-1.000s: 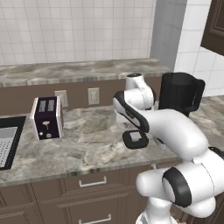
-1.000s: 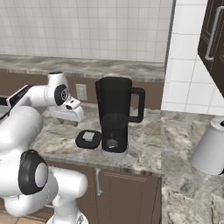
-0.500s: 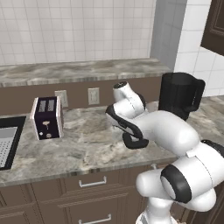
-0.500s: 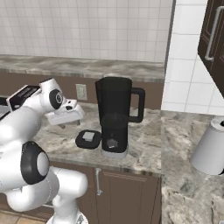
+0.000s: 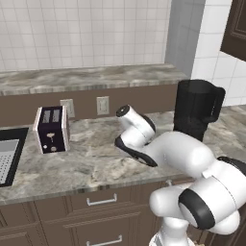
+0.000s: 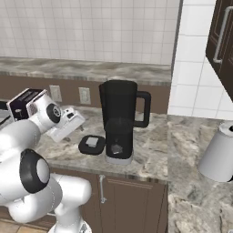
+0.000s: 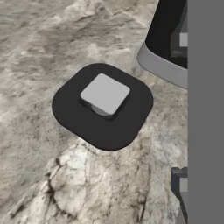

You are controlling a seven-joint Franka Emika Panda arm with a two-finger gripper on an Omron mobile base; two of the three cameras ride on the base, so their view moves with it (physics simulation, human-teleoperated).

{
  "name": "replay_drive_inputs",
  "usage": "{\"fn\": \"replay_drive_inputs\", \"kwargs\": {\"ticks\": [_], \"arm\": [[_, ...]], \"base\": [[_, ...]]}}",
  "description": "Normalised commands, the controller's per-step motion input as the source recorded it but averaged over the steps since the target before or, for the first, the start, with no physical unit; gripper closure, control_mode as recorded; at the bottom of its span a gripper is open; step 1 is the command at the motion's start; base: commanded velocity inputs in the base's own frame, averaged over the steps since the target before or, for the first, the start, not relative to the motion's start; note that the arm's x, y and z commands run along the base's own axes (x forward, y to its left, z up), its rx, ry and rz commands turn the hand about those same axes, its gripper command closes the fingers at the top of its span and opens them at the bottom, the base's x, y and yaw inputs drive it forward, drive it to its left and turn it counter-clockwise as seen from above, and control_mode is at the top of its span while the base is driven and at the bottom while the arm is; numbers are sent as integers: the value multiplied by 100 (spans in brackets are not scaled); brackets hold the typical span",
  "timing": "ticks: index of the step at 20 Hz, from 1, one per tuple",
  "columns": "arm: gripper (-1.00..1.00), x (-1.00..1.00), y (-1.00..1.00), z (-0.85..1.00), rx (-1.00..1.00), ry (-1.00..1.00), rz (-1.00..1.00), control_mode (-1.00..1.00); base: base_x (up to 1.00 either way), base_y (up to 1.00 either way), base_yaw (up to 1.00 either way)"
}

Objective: Close the lid blender by securely placing the lid on top.

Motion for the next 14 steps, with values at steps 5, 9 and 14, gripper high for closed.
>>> {"fn": "replay_drive_inputs", "kwargs": {"ticks": [5, 9, 14], "arm": [[-100, 27, 0, -1, -22, 25, 23, -100], [-100, 27, 0, -11, -11, 25, 4, -100], [-100, 12, 0, -19, -5, 7, 0, -100]], "base": [[0, 0, 0], [0, 0, 0], [0, 0, 0]]}}
